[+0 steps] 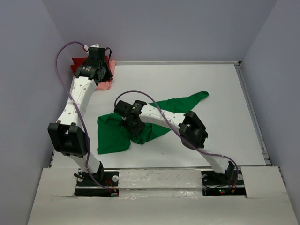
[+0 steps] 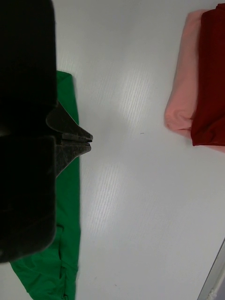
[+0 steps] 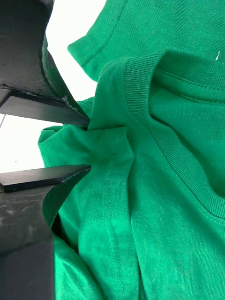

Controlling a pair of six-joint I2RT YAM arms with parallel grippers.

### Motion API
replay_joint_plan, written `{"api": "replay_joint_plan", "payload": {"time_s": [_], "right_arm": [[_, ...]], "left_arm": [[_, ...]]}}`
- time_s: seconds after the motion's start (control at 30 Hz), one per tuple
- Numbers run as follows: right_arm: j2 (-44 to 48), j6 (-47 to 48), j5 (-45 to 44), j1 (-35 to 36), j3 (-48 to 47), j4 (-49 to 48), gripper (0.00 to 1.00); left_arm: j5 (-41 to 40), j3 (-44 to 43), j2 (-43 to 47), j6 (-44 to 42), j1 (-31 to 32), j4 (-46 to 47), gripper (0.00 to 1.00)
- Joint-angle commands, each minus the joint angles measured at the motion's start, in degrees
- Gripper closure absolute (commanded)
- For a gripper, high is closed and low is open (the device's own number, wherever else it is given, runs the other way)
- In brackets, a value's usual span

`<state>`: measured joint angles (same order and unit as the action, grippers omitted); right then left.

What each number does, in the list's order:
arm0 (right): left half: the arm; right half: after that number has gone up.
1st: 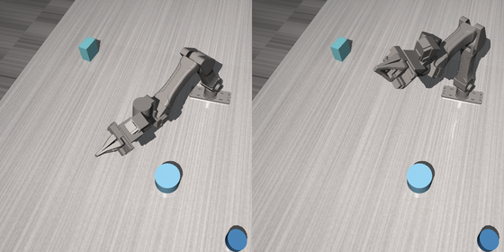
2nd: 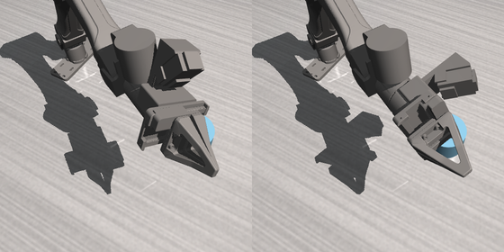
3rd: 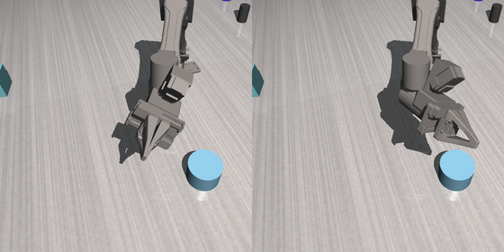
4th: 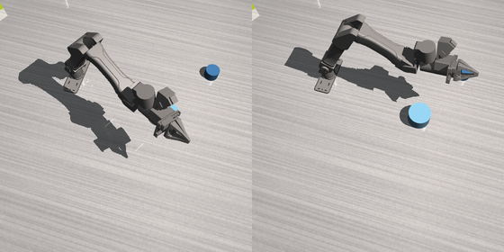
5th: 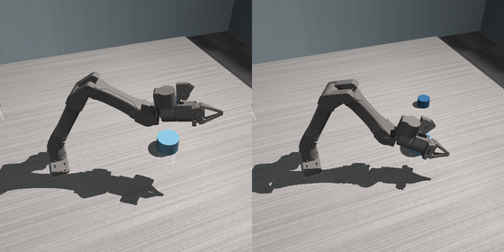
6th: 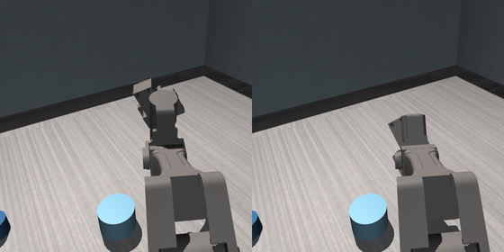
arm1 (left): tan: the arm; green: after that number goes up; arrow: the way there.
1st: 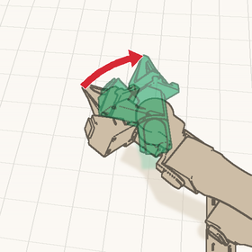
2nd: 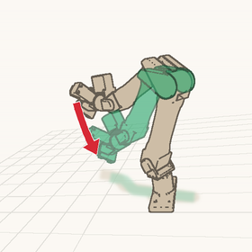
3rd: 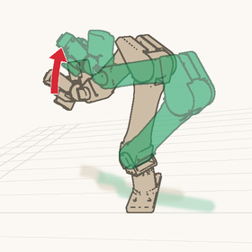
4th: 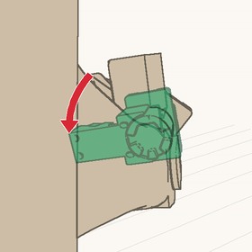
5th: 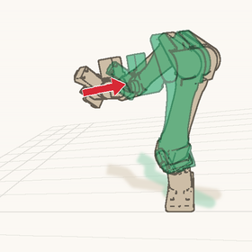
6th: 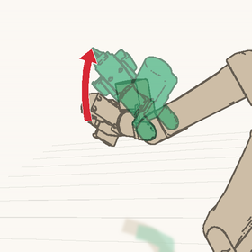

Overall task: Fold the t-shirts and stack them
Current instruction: Flatten out the tshirt

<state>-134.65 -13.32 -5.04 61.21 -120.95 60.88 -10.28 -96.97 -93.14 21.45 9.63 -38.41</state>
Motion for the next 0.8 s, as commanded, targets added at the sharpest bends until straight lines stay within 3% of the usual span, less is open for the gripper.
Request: {"api": "replay_joint_plan", "payload": {"time_s": [0.0, 0.2, 0.3, 0.37, 0.4, 0.5, 0.67, 0.77], "right_arm": [[2.6, -0.6, 0.2, 0.6, 0.5, -1.1, 0.56], [2.3, -0.6, -0.1, 0.6, 0.2, -1.5, 0.56], [1.8, -0.8, 0.0, 0.6, 0.7, -1.6, 0.62], [1.6, -1.0, 0.3, 0.6, 1.2, -1.6, 0.71], [1.7, -1.4, 0.3, 0.6, 1.4, -2.0, 0.84], [1.8, -1.5, 0.6, 0.6, 2.1, -2.8, 1.00], [2.8, -1.7, -2.9, 0.6, 1.5, -2.9, 1.00], [4.0, -2.2, -13.1, 0.1, -0.5, -1.2, 1.00]], "left_arm": [[0.7, 0.1, 1.1, -1.2, -0.3, 0.9, 0.96], [1.2, 0.1, 1.3, -1.4, -0.6, 1.0, 0.96], [1.2, 0.2, 1.6, -1.3, -0.6, 0.9, 0.96], [1.2, 0.1, 1.8, -1.5, -0.6, 0.9, 0.96], [1.2, 0.2, 2.0, -1.4, -0.6, 1.0, 0.96], [1.2, 0.3, 2.0, -1.4, -0.7, 1.1, 0.96], [0.7, 1.5, 2.4, -1.2, -0.7, 1.5, 0.96], [-0.9, 2.0, 3.4, -0.6, -0.8, 1.7, 0.96]]}}
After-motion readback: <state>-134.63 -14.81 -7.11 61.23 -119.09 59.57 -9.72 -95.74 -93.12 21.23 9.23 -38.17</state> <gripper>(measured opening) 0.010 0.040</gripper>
